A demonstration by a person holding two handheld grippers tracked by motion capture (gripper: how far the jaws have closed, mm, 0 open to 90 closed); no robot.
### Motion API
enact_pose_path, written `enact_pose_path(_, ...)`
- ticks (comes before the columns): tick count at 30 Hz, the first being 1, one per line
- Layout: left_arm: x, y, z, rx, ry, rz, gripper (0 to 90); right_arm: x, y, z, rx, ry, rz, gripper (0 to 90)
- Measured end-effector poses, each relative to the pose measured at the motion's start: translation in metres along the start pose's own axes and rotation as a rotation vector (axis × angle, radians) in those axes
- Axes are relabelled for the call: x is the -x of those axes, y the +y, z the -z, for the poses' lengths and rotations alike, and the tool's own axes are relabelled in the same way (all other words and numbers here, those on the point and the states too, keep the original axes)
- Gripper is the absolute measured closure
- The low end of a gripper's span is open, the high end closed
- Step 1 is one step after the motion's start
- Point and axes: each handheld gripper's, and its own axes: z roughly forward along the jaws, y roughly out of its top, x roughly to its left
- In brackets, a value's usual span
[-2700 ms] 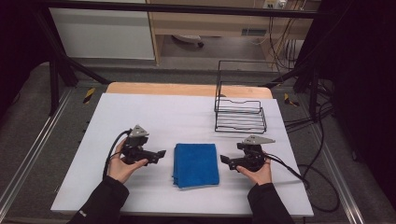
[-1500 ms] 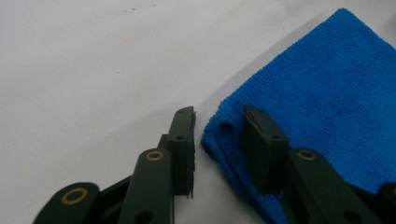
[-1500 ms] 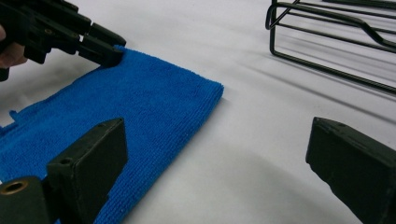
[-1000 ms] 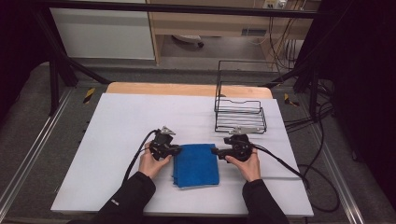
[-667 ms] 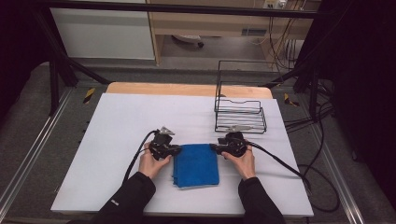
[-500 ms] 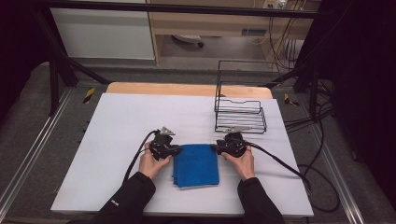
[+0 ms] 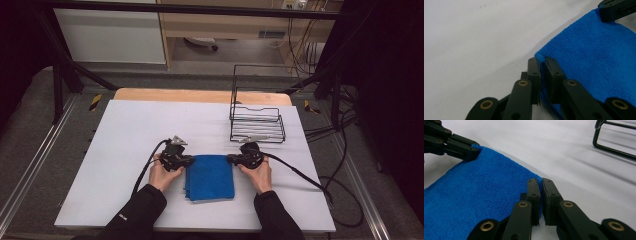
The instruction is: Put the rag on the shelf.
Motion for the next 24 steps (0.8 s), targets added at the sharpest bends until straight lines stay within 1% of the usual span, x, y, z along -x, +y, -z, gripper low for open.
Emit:
enact_pose_path(4, 0.000, 0.000, 0.001, 0.001, 0.001, -0.001, 83.4, -0.001, 0.001, 0.005, 0.010, 0.007, -0.010, 86.5)
enact_pose_path(7, 0.001, 0.001, 0.004, 0.008, 0.000, 0.003, 83.6, -0.003, 0.004, 0.012, 0.039, 0.025, -0.012, 86.8)
enact_pose_path(8, 0.001, 0.001, 0.005, 0.015, 0.001, 0.004, 83.6, -0.003, 0.004, 0.012, 0.039, 0.025, -0.012, 86.8)
enact_pose_path(9, 0.001, 0.002, 0.007, 0.019, 0.003, 0.000, 83.5, -0.003, 0.005, 0.015, 0.051, 0.030, -0.008, 86.8)
enact_pose_path(10, 0.002, 0.002, 0.008, 0.029, -0.001, 0.006, 83.5, -0.003, 0.005, 0.015, 0.051, 0.030, -0.008, 86.8)
enact_pose_path(14, 0.003, 0.004, 0.016, 0.056, -0.006, 0.010, 83.6, -0.005, 0.005, 0.019, 0.072, 0.034, -0.005, 86.8)
enact_pose_path(15, 0.003, 0.004, 0.017, 0.062, -0.005, 0.004, 83.6, -0.005, 0.005, 0.020, 0.075, 0.035, -0.005, 86.8)
enact_pose_path(16, 0.004, 0.004, 0.019, 0.069, -0.008, 0.009, 83.5, -0.006, 0.006, 0.021, 0.086, 0.038, -0.004, 86.8)
enact_pose_path(19, 0.005, 0.005, 0.026, 0.087, -0.009, 0.001, 83.5, -0.007, 0.007, 0.023, 0.097, 0.042, -0.003, 86.8)
enact_pose_path(20, 0.005, 0.006, 0.028, 0.094, -0.005, -0.002, 83.5, -0.007, 0.007, 0.024, 0.101, 0.040, 0.002, 86.8)
enact_pose_path(22, 0.006, 0.007, 0.033, 0.106, -0.011, 0.001, 83.5, -0.009, 0.008, 0.026, 0.109, 0.038, 0.016, 86.8)
enact_pose_path(23, 0.005, 0.007, 0.035, 0.115, -0.006, 0.001, 83.6, -0.011, 0.009, 0.027, 0.115, 0.036, 0.017, 86.8)
enact_pose_path(24, 0.005, 0.007, 0.037, 0.120, -0.013, 0.004, 83.6, -0.012, 0.010, 0.028, 0.121, 0.038, 0.021, 86.8)
